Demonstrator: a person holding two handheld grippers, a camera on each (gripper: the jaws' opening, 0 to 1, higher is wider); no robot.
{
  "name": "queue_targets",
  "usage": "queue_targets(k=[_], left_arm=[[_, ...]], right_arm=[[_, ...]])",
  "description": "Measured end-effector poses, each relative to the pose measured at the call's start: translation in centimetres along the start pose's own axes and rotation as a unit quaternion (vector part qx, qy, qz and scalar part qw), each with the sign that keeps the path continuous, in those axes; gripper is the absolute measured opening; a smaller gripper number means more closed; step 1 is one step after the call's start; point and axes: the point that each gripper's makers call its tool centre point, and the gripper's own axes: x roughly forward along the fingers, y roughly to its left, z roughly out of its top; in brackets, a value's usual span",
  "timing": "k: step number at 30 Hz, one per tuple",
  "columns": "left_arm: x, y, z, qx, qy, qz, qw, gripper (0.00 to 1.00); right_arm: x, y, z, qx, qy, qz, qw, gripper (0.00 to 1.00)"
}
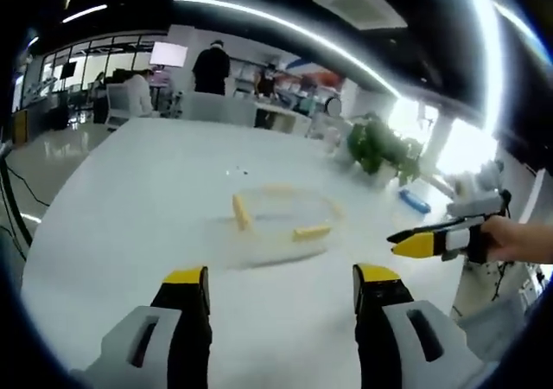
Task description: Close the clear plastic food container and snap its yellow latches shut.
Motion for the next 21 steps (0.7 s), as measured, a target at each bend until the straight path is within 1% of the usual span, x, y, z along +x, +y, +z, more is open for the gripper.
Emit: queue_targets(k=[3,7,12,16,19,21], left_arm=[[-0.7,-0.3,-0.8,-0.004,0.005,-0.003,1.0000,0.68],[-1.9,-0.5,-1.4,-0.010,0.001,-0.002,0.9999,0.68],[-3.0,-0.5,-2.1,-0.008,0.005,0.000,1.0000,0.69],[-4.1,-0.5,-2.6,-0.012,0.000,0.005,0.9999,0.69],[-4.5,-0.7,-3.2,-0.017,0.004,0.004,0.9998,0.69],[-4.5,-0.6,-3.4,-0.018,0.005,0.005,0.9998,0.69]], right_arm=[[-0.9,0.1,-0.6,-0.001,-0.003,-0.005,1.0000,0.66],[-1.8,0.3,-1.5,-0.004,-0.005,-0.012,0.9999,0.70],[-2.9,0.6,-2.8,-0.003,-0.005,-0.013,0.9999,0.73],[-3.5,0.4,-3.6,0.003,-0.003,-0.021,0.9998,0.74],[-3.9,0.4,-4.3,0.003,0.000,-0.022,0.9997,0.75],[-3.9,0.4,-4.5,0.004,0.001,-0.022,0.9998,0.75]])
